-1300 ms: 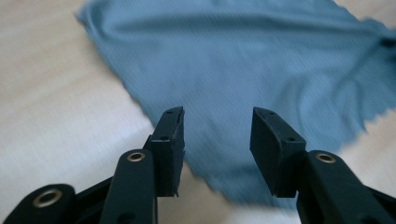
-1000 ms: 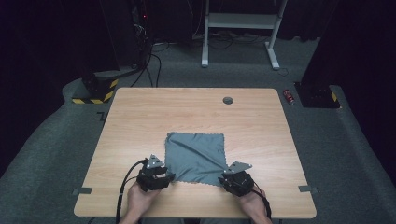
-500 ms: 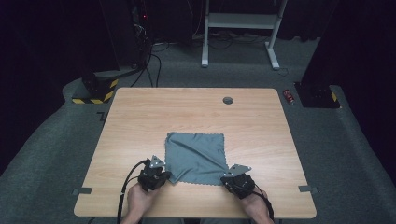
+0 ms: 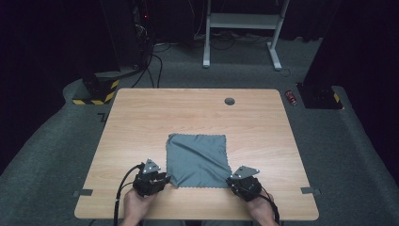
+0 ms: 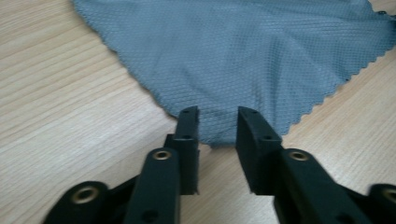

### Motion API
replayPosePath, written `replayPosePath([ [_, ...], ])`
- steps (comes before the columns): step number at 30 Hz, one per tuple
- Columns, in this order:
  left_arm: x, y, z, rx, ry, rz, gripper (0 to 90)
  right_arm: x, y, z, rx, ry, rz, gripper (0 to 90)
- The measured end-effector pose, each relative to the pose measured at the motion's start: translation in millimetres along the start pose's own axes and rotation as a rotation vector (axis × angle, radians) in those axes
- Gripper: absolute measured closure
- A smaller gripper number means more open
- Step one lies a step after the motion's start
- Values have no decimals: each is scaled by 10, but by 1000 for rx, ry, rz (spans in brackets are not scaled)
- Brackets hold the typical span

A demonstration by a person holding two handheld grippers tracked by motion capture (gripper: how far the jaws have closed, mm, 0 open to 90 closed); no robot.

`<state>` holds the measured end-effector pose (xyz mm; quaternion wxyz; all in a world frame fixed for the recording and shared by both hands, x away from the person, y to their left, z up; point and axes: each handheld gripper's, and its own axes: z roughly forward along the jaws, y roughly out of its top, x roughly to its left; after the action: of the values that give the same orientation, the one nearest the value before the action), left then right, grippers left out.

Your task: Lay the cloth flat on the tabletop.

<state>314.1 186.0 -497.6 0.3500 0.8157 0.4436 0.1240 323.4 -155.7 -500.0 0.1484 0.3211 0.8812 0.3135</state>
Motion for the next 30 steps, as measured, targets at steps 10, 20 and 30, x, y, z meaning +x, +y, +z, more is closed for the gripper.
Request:
replayPosePath([
  [10,-156,58,163,25,-21,27,570,13,-32,67,11,8,13,790],
  [20,-185,50,188,57,-58,55,839,0,-57,51,30,7,-7,891],
  [30,-179,-151,16,54,-63,30,831,0,-66,31,35,17,1,890],
])
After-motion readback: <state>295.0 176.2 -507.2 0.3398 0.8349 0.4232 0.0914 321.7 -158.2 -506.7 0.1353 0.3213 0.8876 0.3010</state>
